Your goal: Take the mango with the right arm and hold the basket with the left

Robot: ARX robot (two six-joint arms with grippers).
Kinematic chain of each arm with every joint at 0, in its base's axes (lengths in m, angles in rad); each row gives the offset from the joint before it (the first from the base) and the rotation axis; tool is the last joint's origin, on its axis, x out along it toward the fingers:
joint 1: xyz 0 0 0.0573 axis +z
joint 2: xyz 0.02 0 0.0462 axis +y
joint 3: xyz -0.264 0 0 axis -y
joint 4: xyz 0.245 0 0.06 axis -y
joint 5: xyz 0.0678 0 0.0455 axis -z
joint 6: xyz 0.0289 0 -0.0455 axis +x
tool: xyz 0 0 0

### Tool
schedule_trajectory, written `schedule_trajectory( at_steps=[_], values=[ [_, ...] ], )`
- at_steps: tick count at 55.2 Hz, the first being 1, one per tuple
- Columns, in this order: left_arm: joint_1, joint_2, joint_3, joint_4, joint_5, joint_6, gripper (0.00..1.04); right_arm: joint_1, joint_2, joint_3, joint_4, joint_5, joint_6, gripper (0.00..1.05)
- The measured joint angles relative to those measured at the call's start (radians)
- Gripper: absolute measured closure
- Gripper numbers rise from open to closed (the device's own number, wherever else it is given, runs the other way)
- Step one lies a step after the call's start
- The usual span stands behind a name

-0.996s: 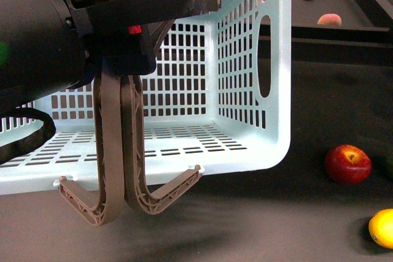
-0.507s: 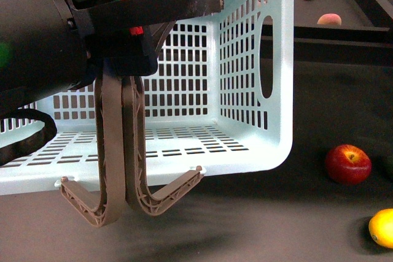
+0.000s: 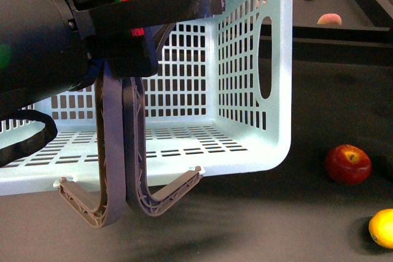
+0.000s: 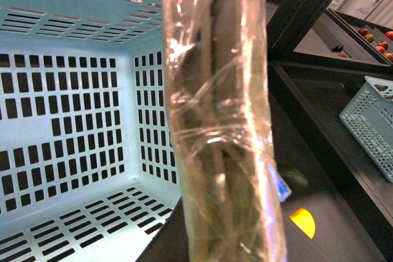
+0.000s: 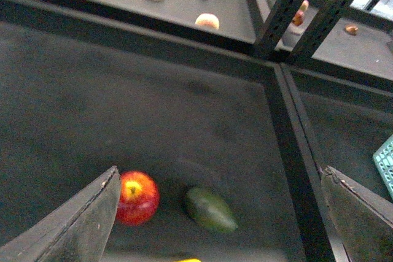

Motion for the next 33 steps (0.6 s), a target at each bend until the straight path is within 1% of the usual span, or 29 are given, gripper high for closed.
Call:
schedule_trajectory(
  at_steps=[3, 9, 10, 13, 16, 24, 33],
  values=[
    [0.0, 0.0, 0.0, 0.0, 0.0, 0.0, 0.96, -0.034, 0.12, 0.033, -0.005, -0.042, -0.079, 0.08],
    [0.0, 0.0, 0.0, 0.0, 0.0, 0.0, 0.96, -0.089, 0.274, 0.083, -0.032, -0.087, -0.226, 0.08],
    [0.0, 0.0, 0.0, 0.0, 0.0, 0.0, 0.96, -0.095, 0.288, 0.088, -0.035, -0.089, -0.233, 0.08],
    [0.0, 0.0, 0.0, 0.0, 0.0, 0.0, 0.96, -0.13, 0.389, 0.123, -0.046, -0.098, -0.341, 0.08],
    [0.0, 0.0, 0.0, 0.0, 0.0, 0.0, 0.96, -0.151, 0.46, 0.148, -0.06, -0.106, -0.41, 0.08],
    [0.0, 0.0, 0.0, 0.0, 0.0, 0.0, 0.96, -0.193, 0.621, 0.22, -0.164, -0.113, -0.578, 0.08],
    [0.0, 0.0, 0.0, 0.0, 0.0, 0.0, 0.96, -0.214, 0.727, 0.287, -0.251, -0.111, -0.706, 0.08]
  ],
)
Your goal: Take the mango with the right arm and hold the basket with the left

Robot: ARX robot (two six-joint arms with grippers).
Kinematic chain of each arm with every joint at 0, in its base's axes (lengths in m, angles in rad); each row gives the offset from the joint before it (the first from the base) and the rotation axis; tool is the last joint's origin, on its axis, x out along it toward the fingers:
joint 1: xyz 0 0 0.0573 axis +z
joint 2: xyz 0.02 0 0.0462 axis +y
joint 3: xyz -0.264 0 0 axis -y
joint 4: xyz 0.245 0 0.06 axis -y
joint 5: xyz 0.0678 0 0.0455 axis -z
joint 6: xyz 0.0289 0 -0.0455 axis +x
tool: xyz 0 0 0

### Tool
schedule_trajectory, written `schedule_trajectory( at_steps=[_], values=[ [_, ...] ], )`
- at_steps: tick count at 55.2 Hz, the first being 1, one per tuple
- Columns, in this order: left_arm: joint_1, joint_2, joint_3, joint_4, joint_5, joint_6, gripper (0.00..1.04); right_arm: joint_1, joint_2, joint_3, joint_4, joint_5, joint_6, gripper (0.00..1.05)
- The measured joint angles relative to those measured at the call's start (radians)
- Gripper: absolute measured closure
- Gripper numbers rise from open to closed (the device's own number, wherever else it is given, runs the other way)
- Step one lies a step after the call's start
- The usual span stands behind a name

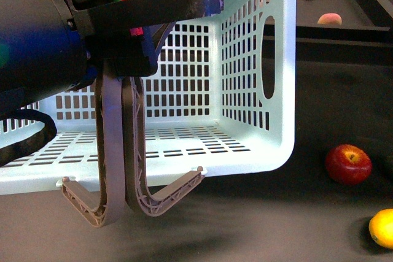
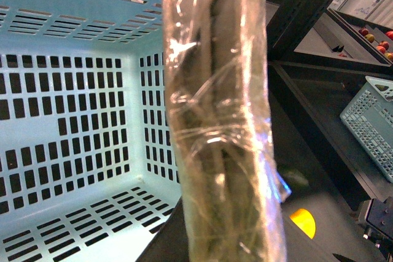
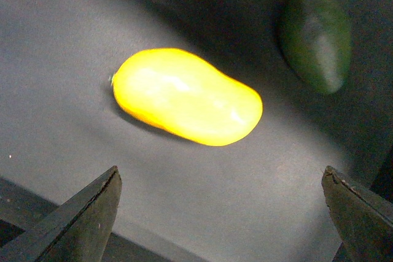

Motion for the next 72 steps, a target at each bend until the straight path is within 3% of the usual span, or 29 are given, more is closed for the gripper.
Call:
schedule_trajectory(
  at_steps=[38, 72],
  values=[
    [0.0, 0.0, 0.0, 0.0, 0.0, 0.0, 0.96, 0.018, 0.27, 0.236, -0.069, 0.106, -0.157, 0.08],
    [0.0, 0.0, 0.0, 0.0, 0.0, 0.0, 0.96, 0.155, 0.346, 0.282, -0.016, 0.097, -0.05, 0.08]
  ],
)
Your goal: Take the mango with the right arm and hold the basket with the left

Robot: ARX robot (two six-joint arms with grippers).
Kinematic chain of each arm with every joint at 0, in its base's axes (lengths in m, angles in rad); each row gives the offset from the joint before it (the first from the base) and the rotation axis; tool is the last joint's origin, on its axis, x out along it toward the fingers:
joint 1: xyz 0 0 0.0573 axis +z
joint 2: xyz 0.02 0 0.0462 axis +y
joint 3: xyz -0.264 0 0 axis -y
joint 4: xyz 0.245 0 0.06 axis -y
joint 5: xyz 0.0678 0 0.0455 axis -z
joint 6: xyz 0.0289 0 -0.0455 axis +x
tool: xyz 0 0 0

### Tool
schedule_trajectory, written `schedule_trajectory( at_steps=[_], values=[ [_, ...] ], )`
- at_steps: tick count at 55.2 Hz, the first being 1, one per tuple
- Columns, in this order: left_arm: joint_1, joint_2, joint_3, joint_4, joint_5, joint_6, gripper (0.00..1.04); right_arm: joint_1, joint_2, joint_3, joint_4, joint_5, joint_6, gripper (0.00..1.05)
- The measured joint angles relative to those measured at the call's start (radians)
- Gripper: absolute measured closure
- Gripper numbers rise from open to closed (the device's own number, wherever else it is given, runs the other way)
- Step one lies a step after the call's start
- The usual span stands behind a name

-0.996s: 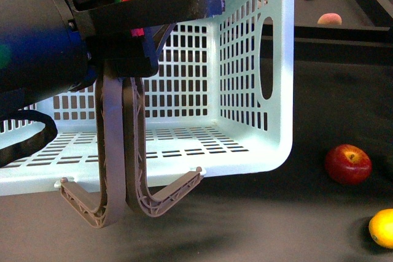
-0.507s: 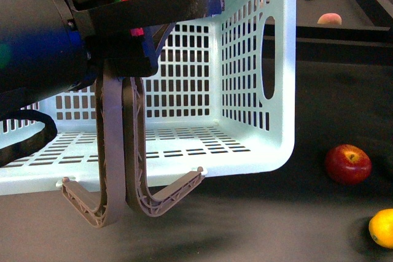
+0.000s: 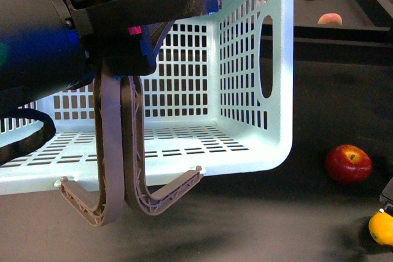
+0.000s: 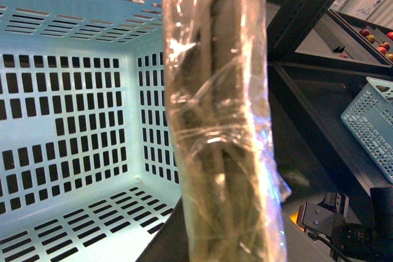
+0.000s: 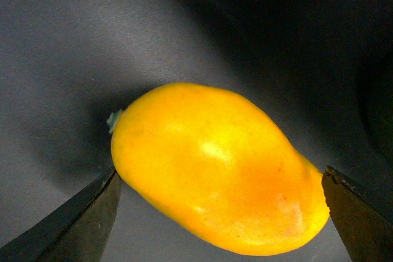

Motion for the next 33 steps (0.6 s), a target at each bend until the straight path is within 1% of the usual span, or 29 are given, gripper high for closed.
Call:
schedule_trajectory(
  at_steps=[10, 26, 33],
  values=[
    [0.0, 0.0, 0.0, 0.0, 0.0, 0.0, 0.96, 0.012, 0.002, 0.008, 0.013, 0.0, 0.006, 0.08],
    [0.0, 0.0, 0.0, 0.0, 0.003, 0.0, 0.96, 0.076, 0.015, 0.01, 0.068, -0.002, 0.071, 0.08],
    [0.0, 0.0, 0.0, 0.0, 0.003, 0.0, 0.96, 0.083, 0.015, 0.019, 0.061, -0.001, 0.082, 0.08]
  ],
)
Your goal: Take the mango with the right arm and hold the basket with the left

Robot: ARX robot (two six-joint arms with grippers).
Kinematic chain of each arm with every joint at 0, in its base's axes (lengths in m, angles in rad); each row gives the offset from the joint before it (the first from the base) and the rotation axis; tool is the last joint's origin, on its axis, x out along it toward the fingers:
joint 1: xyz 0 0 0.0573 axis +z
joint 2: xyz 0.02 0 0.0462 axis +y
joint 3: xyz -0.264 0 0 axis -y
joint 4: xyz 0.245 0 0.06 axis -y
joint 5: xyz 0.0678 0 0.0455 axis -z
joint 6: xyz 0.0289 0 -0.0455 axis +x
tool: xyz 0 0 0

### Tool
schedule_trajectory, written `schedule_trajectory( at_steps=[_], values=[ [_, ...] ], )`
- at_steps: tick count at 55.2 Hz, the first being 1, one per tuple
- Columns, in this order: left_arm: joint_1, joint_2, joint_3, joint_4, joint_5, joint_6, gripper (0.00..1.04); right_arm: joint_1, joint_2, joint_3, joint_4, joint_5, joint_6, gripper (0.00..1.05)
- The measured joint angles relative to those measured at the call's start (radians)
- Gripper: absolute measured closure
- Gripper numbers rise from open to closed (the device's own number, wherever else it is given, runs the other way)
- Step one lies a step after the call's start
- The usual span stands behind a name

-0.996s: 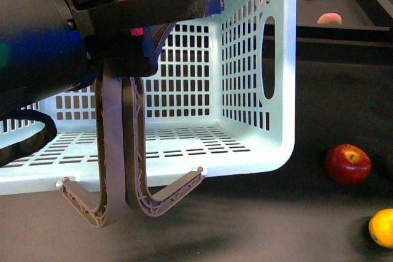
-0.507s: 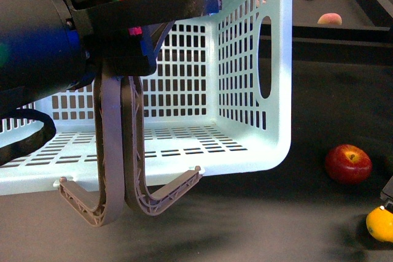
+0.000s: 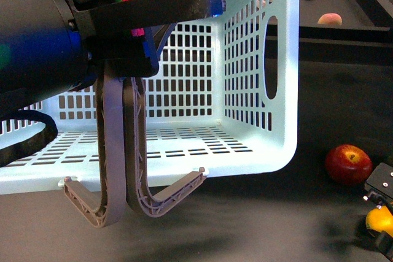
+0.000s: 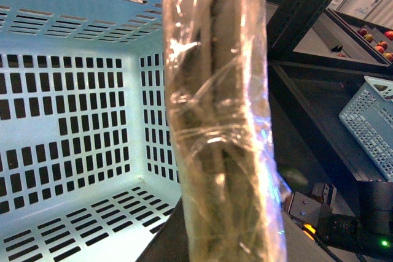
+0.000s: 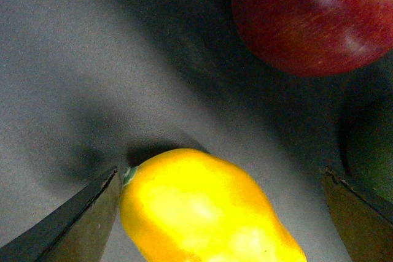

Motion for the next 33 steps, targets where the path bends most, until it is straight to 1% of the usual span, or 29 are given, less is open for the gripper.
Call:
schedule_trajectory(
  at_steps=[10, 19, 29, 33],
  values=[
    [0.0, 0.0, 0.0, 0.0, -0.004, 0.0, 0.96, -0.025, -0.01, 0.001, -0.062, -0.016, -0.008, 0.08],
    [0.0, 0.0, 0.0, 0.0, -0.003, 0.0, 0.96, -0.063, -0.046, 0.0, -0.154, -0.022, -0.058, 0.08],
    [0.0, 0.0, 0.0, 0.0, 0.0, 0.0, 0.96, -0.084, -0.07, -0.005, -0.208, -0.039, -0.09, 0.08],
    [0.0, 0.0, 0.0, 0.0, 0.0, 0.0, 0.96, -0.089, -0.07, -0.005, -0.202, -0.029, -0.117, 0.08]
  ],
)
